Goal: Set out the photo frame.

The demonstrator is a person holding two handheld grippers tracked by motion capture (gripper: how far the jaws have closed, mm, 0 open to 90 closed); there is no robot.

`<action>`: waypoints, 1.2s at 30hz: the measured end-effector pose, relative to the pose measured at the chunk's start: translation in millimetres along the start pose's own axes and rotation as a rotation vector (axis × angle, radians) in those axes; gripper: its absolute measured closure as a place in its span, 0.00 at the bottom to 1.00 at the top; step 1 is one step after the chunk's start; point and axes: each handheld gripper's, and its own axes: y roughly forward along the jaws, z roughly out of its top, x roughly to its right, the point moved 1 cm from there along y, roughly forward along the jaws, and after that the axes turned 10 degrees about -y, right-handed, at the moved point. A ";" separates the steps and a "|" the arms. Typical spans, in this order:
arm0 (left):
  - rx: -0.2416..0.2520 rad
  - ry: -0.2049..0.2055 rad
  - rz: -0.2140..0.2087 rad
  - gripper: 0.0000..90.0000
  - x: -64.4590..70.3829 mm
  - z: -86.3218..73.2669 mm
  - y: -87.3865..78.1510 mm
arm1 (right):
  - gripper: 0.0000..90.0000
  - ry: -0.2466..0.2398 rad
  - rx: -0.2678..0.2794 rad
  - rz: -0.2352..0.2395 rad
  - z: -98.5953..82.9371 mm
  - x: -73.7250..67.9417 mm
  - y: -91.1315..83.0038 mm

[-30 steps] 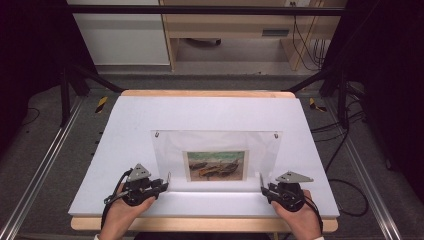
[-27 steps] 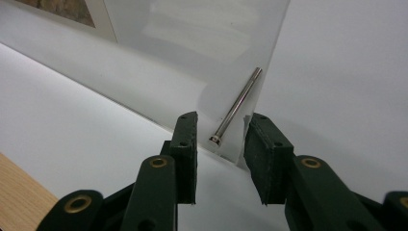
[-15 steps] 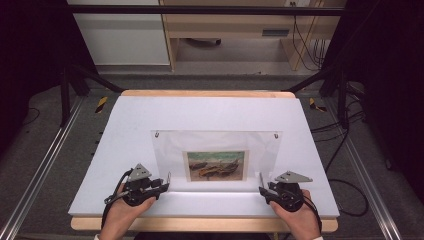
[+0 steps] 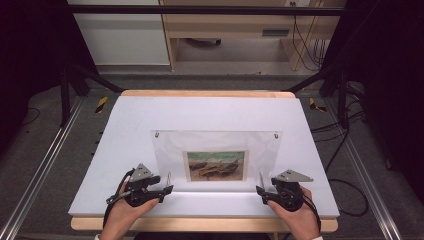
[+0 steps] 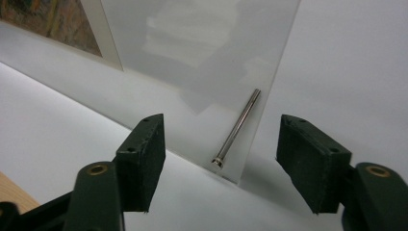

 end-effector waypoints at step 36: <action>0.220 -0.035 -0.019 0.09 -11.7 10.1 -33.2 | 0.13 0.045 0.202 -0.121 4.7 19.0 -34.3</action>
